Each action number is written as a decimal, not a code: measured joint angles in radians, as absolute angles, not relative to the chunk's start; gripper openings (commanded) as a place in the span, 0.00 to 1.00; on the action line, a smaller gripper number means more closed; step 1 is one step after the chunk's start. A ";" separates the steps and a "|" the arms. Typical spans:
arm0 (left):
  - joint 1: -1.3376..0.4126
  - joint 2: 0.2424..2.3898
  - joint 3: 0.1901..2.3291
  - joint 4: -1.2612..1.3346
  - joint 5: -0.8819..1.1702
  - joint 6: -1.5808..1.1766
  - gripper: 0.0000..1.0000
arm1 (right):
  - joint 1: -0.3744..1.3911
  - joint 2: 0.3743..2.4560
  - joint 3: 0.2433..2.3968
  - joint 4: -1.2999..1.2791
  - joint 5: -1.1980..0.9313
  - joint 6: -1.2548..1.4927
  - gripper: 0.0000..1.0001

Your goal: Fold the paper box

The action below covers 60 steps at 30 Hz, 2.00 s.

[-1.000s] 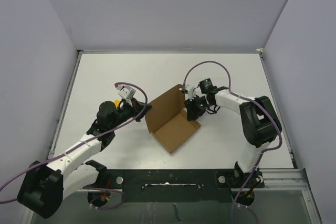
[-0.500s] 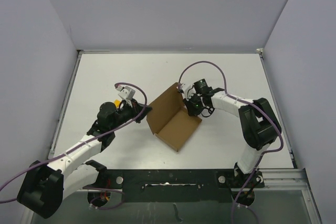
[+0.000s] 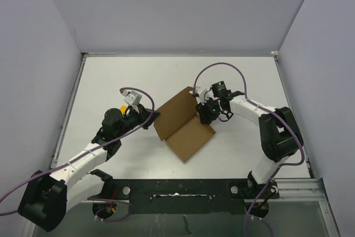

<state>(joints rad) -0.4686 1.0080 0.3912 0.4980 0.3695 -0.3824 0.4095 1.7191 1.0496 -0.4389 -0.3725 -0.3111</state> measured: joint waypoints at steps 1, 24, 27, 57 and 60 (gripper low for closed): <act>-0.469 1.008 0.391 0.505 0.369 -0.382 0.00 | 0.402 1.707 1.048 -0.445 -0.384 -0.315 0.40; -0.469 1.009 0.391 0.513 0.325 -0.398 0.00 | 0.414 1.749 1.049 -0.472 -0.331 -0.377 0.01; -0.469 1.011 0.391 0.513 0.324 -0.404 0.00 | 0.421 1.750 1.049 -0.468 -0.304 -0.370 0.00; -0.450 1.550 0.856 0.447 0.430 -0.292 0.66 | 0.195 1.375 1.049 -0.538 -0.599 -0.448 0.72; -0.446 1.551 0.893 0.401 0.397 -0.284 0.74 | 0.190 1.371 1.049 -0.547 -0.620 -0.443 0.72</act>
